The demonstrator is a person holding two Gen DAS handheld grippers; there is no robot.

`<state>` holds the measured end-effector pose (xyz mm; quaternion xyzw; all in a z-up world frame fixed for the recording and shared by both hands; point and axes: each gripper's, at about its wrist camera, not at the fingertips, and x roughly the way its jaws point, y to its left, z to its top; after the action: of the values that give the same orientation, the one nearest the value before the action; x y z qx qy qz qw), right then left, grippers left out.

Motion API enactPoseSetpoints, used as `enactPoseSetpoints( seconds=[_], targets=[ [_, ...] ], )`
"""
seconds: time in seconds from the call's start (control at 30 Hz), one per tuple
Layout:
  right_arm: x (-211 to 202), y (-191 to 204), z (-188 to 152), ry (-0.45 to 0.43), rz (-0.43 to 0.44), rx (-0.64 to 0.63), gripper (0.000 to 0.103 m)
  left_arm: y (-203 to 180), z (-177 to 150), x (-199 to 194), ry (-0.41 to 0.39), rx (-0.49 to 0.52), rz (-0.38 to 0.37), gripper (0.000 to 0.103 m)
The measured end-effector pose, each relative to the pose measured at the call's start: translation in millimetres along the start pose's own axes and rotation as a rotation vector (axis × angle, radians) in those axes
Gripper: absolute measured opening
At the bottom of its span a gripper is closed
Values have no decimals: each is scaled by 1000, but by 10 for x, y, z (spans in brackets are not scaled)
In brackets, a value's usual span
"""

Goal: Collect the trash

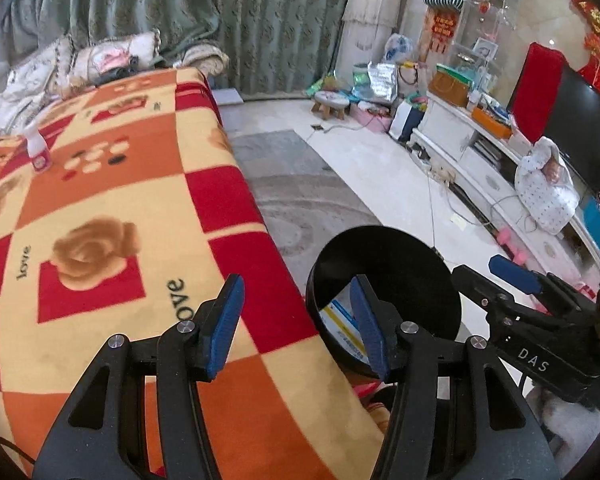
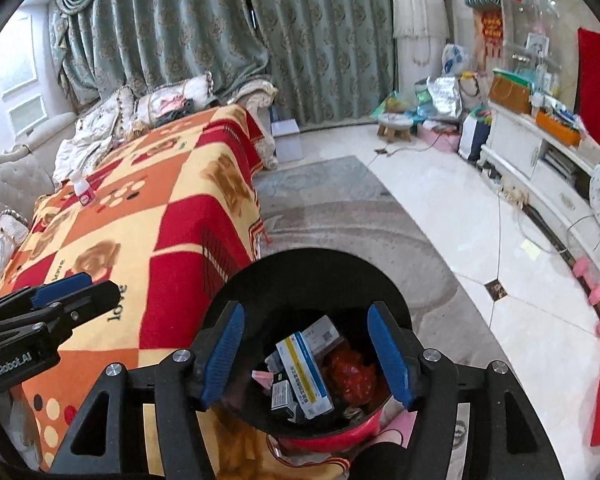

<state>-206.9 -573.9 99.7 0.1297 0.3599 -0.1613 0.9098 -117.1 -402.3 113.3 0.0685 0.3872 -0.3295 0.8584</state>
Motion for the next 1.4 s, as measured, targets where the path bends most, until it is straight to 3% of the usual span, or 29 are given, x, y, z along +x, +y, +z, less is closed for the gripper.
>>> enactPoseSetpoints(
  seconds=[0.13,0.3,0.57,1.4],
  targets=[
    [-167,83,25,-45,-9,-13,63,34,4,-178,-43,-5,-9,54],
    [-374,193,76,-111,-20,-26,67,11,9,-376,-97,36,33,54],
    [-592,368,145,-190,-39,-62,70,91,9,-528,-134,13,41,54],
    [-663,474,126,-217,-39,-77,71,51,0,-624,-171,20,42,54]
  ],
)
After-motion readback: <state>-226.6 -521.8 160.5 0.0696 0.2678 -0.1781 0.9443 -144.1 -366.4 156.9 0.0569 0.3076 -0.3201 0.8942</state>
